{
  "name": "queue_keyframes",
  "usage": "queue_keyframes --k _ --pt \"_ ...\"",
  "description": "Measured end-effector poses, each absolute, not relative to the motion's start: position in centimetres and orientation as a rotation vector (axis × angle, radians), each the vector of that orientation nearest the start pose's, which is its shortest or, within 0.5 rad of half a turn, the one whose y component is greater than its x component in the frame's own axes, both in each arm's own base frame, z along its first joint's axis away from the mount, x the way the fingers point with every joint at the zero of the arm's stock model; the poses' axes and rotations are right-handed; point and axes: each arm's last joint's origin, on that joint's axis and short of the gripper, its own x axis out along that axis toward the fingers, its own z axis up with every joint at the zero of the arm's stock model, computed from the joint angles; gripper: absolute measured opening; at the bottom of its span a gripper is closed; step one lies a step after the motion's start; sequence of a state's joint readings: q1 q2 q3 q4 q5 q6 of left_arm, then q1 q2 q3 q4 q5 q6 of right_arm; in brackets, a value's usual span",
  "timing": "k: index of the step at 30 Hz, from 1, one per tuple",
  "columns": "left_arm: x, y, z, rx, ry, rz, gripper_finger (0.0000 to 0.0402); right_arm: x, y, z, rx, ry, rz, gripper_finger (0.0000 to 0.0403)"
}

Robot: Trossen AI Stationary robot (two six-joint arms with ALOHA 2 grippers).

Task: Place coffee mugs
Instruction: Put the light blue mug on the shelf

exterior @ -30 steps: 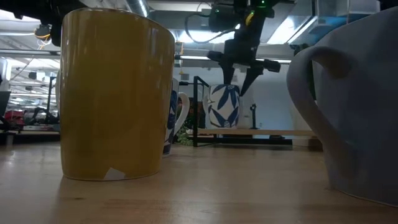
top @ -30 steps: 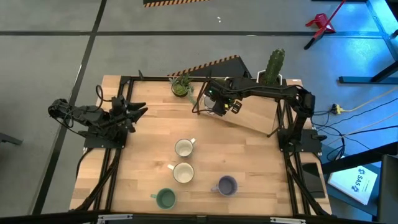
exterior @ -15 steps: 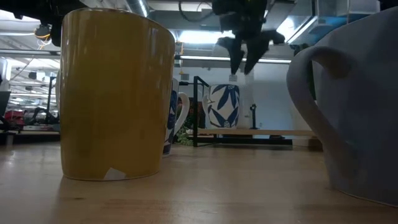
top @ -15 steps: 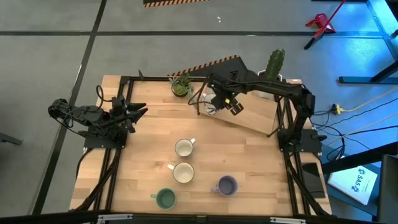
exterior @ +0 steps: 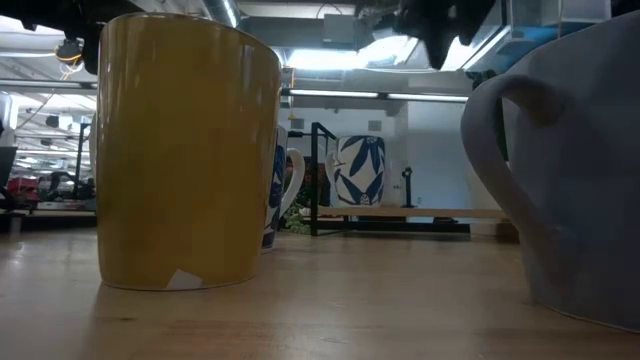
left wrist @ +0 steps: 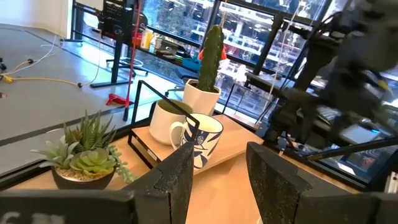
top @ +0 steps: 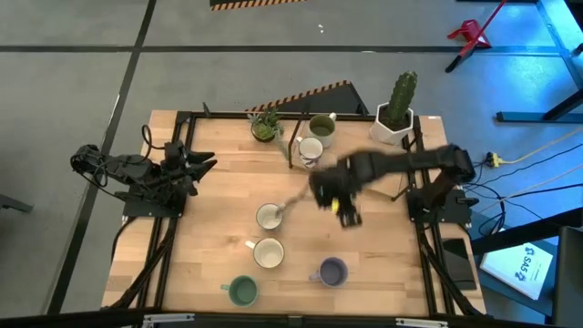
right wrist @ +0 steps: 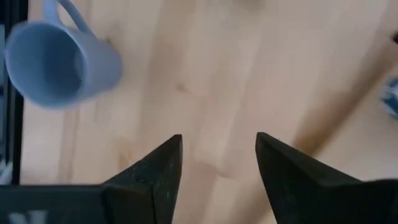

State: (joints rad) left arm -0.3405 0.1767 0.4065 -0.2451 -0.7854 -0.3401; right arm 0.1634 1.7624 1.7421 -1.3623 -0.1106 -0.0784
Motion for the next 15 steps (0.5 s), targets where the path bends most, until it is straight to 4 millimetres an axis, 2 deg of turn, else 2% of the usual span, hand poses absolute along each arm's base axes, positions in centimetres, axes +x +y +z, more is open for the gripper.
queue_keyframes --k 4,6,9,15 --pt "7.6 -0.6 26.3 -0.326 -0.057 0.416 0.0142 32.8 11.9 30.8 -0.107 1.265 0.199 0.0191" --pt "7.6 -0.7 26.3 -0.326 -0.053 0.391 0.0142 32.8 14.1 29.9 -0.058 1.217 0.171 0.0191" --pt "7.7 -0.7 26.3 -0.327 -0.047 0.361 0.0142 32.2 15.9 29.3 -0.002 1.193 0.143 0.0191" --pt "7.7 -0.8 26.2 -0.325 -0.040 0.348 0.0142 31.1 17.2 26.8 0.040 1.245 0.104 0.0191"
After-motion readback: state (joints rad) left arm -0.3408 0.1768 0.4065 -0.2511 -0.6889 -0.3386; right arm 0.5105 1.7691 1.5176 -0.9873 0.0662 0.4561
